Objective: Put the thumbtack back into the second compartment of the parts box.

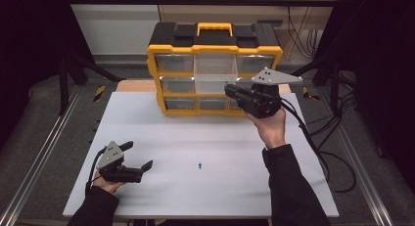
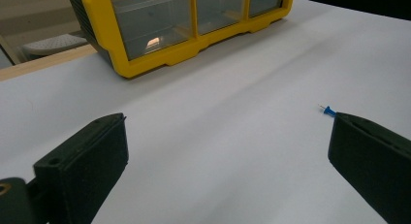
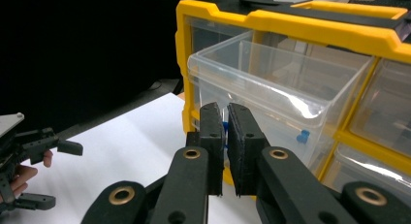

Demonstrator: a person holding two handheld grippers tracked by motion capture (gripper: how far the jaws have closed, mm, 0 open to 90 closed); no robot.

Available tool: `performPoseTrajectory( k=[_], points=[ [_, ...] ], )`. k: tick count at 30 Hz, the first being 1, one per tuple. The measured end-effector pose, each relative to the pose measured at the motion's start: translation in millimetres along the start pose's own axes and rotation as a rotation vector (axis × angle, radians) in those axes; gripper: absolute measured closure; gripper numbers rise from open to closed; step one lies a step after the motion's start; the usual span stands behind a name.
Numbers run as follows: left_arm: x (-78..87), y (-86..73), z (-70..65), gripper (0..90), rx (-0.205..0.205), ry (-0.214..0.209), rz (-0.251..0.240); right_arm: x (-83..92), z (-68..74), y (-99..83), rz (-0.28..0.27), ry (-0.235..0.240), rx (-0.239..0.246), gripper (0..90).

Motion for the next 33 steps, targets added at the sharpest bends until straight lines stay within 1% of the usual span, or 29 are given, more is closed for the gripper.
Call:
performPoseTrajectory(
  k=[4,5,9,11,12,13,14,15,18,23,29,33],
  points=[
    [-0.3,-0.4,-0.2,0.5,0.000,0.000,0.001,-0.3,0.3,3.5,-0.003,0.000,0.010,85.5],
    [-0.3,-0.5,-0.3,0.5,-0.001,-0.001,0.002,-0.4,0.5,4.8,-0.007,0.000,0.001,85.4],
    [-0.4,-0.3,-0.2,0.5,0.000,0.000,0.001,-1.4,-3.2,8.6,-0.007,-0.008,0.002,85.5],
    [-0.7,-0.9,-0.2,0.5,0.000,-0.001,0.003,-1.6,-6.0,14.4,-0.014,-0.012,0.002,85.5],
    [-0.8,-1.1,-0.3,0.5,0.001,-0.001,0.004,-1.6,-6.0,14.4,-0.014,-0.012,0.002,85.5],
    [-0.9,-1.1,-0.4,0.5,0.001,-0.001,0.004,-1.8,-8.2,18.8,-0.016,-0.018,0.007,85.5],
    [-0.8,-0.9,-0.5,0.5,0.000,-0.001,0.003,-1.8,-8.2,18.8,-0.016,-0.018,0.007,85.5],
    [-0.5,-0.3,-0.6,0.5,0.000,-0.002,0.000,-2.5,-9.6,23.3,-0.021,-0.025,0.008,85.4],
    [-0.5,-0.5,-0.5,0.5,0.001,-0.001,0.001,-3.3,-11.0,26.8,-0.019,-0.031,0.014,85.5],
    [-0.5,-0.3,-0.5,0.5,0.000,-0.001,0.000,-8.8,-16.9,35.1,-0.017,-0.048,0.012,85.5],
    [-0.4,-0.5,-0.2,0.5,0.001,-0.002,0.001,-14.0,-22.4,40.3,-0.018,-0.060,0.006,85.4],
    [-0.4,-0.4,-0.6,0.5,0.000,-0.002,0.000,-18.2,-27.3,42.7,-0.007,-0.073,0.008,85.4]
  ],
)
Point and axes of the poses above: each handheld gripper's, and its own axes: x roughly backward along the jaws, y roughly out of its top, z roughly to its left, the point moved 10 cm from there along -x, roughly forward along the jaws, and after that the axes turned 6 degrees about y, right-handed, at the moved point
